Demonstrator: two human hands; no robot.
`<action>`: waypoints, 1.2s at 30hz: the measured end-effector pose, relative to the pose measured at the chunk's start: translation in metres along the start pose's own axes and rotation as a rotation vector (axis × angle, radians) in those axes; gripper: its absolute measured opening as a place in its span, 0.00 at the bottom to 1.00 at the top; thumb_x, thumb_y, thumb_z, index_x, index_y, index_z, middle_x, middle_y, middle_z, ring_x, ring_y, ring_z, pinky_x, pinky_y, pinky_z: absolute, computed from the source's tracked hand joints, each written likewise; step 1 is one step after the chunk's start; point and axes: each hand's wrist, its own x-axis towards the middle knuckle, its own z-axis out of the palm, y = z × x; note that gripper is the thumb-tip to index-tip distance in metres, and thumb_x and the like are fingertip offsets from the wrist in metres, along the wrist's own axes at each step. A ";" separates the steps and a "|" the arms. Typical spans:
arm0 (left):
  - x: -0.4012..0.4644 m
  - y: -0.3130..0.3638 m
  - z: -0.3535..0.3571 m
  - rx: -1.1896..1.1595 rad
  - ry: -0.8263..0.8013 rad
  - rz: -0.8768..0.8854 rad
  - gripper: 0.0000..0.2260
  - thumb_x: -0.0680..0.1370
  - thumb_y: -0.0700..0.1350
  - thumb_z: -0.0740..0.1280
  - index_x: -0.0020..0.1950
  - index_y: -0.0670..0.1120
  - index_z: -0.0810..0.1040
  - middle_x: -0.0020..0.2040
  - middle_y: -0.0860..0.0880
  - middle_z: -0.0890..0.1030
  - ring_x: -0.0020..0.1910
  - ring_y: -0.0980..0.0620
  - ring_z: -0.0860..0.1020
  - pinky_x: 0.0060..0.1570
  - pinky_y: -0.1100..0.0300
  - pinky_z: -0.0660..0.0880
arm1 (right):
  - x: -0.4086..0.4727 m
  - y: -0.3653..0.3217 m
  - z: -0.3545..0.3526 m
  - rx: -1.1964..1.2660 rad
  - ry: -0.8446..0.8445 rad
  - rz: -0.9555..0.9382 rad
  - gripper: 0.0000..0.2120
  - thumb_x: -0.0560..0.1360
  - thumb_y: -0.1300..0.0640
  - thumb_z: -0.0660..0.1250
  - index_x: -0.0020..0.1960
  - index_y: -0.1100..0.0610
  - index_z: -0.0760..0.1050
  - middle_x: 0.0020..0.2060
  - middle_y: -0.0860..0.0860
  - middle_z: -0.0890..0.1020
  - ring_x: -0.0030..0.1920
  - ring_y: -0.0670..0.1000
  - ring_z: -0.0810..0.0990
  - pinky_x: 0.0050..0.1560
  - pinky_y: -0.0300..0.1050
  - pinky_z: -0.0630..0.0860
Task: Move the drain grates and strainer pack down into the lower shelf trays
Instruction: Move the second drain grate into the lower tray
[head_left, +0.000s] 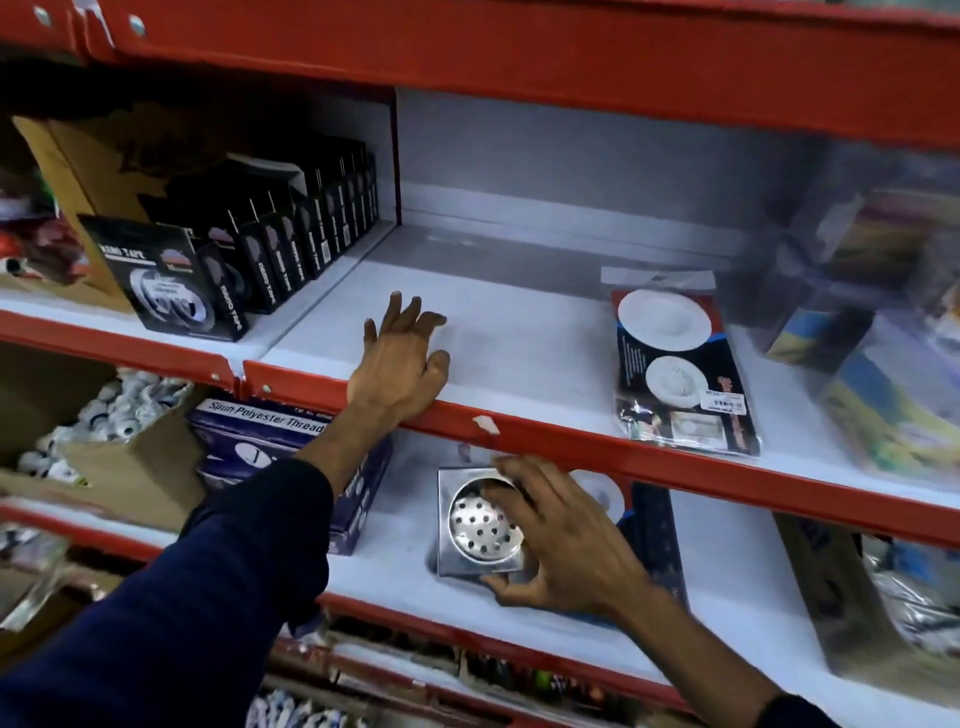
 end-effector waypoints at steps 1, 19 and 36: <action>0.001 0.000 0.000 0.001 0.000 -0.002 0.29 0.72 0.50 0.54 0.74 0.50 0.66 0.80 0.43 0.59 0.81 0.47 0.47 0.78 0.37 0.47 | -0.004 0.001 0.013 0.015 -0.009 -0.009 0.36 0.68 0.32 0.66 0.69 0.51 0.69 0.70 0.52 0.70 0.70 0.53 0.69 0.71 0.43 0.64; 0.005 -0.002 0.003 -0.004 0.049 -0.001 0.28 0.70 0.49 0.55 0.71 0.49 0.69 0.79 0.44 0.63 0.81 0.48 0.50 0.78 0.38 0.51 | 0.021 0.036 0.163 0.052 -0.611 0.372 0.40 0.72 0.35 0.68 0.74 0.58 0.63 0.71 0.59 0.69 0.71 0.60 0.67 0.75 0.52 0.63; -0.001 0.000 0.001 0.098 -0.026 0.027 0.29 0.74 0.55 0.52 0.74 0.52 0.65 0.80 0.47 0.60 0.81 0.46 0.49 0.77 0.35 0.48 | 0.068 0.028 -0.034 -0.168 0.454 0.129 0.23 0.79 0.49 0.62 0.73 0.52 0.68 0.72 0.52 0.71 0.73 0.55 0.68 0.73 0.53 0.64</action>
